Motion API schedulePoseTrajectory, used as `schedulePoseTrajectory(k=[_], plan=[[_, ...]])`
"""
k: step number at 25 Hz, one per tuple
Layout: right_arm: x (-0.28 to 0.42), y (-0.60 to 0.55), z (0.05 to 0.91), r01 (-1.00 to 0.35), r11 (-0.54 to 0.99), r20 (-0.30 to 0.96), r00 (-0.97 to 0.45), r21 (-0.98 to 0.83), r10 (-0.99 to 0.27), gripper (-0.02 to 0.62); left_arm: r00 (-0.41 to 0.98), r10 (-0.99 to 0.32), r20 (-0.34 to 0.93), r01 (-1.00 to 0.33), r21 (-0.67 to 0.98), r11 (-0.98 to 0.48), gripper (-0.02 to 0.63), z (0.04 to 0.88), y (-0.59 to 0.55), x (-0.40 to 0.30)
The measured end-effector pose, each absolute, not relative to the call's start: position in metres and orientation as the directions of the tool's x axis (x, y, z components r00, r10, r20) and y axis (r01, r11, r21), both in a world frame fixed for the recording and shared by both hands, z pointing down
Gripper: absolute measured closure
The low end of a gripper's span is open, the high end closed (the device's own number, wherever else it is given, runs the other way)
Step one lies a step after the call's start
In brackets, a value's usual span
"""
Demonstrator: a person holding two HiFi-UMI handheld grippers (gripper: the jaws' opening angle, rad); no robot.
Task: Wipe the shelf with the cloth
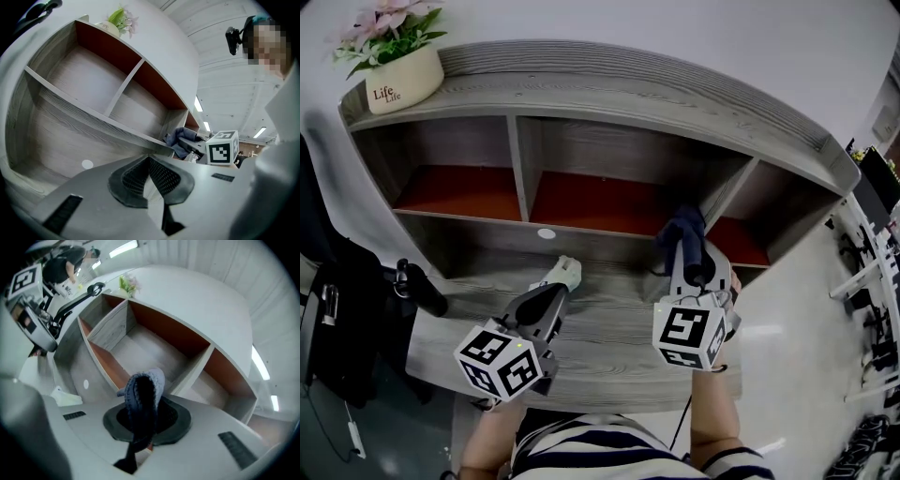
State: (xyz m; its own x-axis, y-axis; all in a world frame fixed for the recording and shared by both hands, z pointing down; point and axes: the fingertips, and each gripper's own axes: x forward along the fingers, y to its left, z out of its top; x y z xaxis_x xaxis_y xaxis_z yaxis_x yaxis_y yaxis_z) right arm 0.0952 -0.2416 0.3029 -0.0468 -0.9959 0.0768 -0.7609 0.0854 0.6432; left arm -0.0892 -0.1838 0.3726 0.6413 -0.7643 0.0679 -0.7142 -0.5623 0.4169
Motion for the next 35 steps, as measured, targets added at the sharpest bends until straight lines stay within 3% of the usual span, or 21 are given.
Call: schedulePoseTrajectory(k=[7,13,26,35], plan=[[0.085,-0.210,0.292,-0.886,0.183,-0.023,-0.212,0.425,-0.977,0.551,0.640,-0.767,0.043,-0.715,0.400,-0.574,0.589,0.367,-0.183,-0.086],[0.071,-0.188,0.319,-0.881,0.408,0.058,-0.406,0.239,-0.912,0.551,0.626,-0.779,0.026,-0.720,0.403,-0.565,0.589,0.365,-0.182,-0.088],[0.058,-0.167,0.392,-0.864,0.503,0.193,-0.500,-0.036,-0.844,0.551,0.595,-0.800,0.079,-0.753,0.404,-0.520,0.589,0.383,-0.177,-0.099],[0.056,-0.162,0.413,-0.851,0.512,0.229,-0.524,-0.116,-0.820,0.551,0.572,-0.811,0.124,-0.772,0.414,-0.482,0.589,0.403,-0.173,-0.109]])
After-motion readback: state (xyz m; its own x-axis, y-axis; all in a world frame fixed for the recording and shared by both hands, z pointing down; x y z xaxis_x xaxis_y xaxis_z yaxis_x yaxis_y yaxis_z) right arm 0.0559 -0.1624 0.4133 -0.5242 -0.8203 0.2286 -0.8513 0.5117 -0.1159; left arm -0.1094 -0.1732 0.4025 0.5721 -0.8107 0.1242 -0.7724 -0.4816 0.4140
